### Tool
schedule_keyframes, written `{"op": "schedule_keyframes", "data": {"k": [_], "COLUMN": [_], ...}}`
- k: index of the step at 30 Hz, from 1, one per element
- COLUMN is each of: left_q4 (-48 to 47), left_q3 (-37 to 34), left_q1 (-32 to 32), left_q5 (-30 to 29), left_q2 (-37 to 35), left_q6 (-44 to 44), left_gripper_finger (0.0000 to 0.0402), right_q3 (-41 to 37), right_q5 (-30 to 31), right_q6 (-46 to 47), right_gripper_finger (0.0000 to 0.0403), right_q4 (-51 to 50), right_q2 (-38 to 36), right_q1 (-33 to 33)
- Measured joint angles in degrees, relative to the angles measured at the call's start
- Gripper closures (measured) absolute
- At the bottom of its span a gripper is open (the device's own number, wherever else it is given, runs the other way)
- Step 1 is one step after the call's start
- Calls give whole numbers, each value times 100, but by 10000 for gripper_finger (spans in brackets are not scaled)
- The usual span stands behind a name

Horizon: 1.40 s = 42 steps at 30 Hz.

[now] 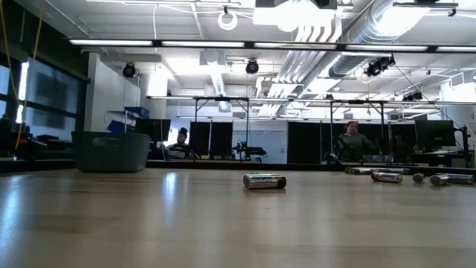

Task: Sort batteries
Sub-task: Put the black battery into the blue bin

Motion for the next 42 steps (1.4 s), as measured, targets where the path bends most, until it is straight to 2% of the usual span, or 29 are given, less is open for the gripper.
{"op": "schedule_keyframes", "data": {"k": [4, 8, 13, 18, 25, 28, 38, 42], "left_q4": [562, 711, 694, 669, 657, 697, 810, 806], "left_q3": [15, 15, 15, 15, 15, 15, 36, 44], "left_q1": [-201, -340, -363, -361, -361, -352, -352, -350], "left_q5": [-117, -127, -183, -382, -447, -631, -674, -703], "left_q2": [3, 3, 1, 17, 416, 581, 975, 1060], "left_q6": [2476, 4655, 6444, 7604, 8134, 8019, 7964, 7395], "left_gripper_finger": [275, 275, 275, 275, 275, 275, 279, 301], "right_q3": [0, 0, 0, 0, 0, 0, 0, 0], "right_q5": [1, 1, 3, 3, 4, 5, 7, 7], "right_q6": [-4, 3, 157, 282, 282, 284, 286, 289], "right_gripper_finger": [238, 238, 238, 238, 238, 238, 238, 238], "right_q4": [0, -1, -2, -3, -4, -4, -4, -4], "right_q2": [0, 0, 0, 0, 0, 0, 0, 0], "right_q1": [0, 0, 0, 0, 0, 0, -2, -2]}}
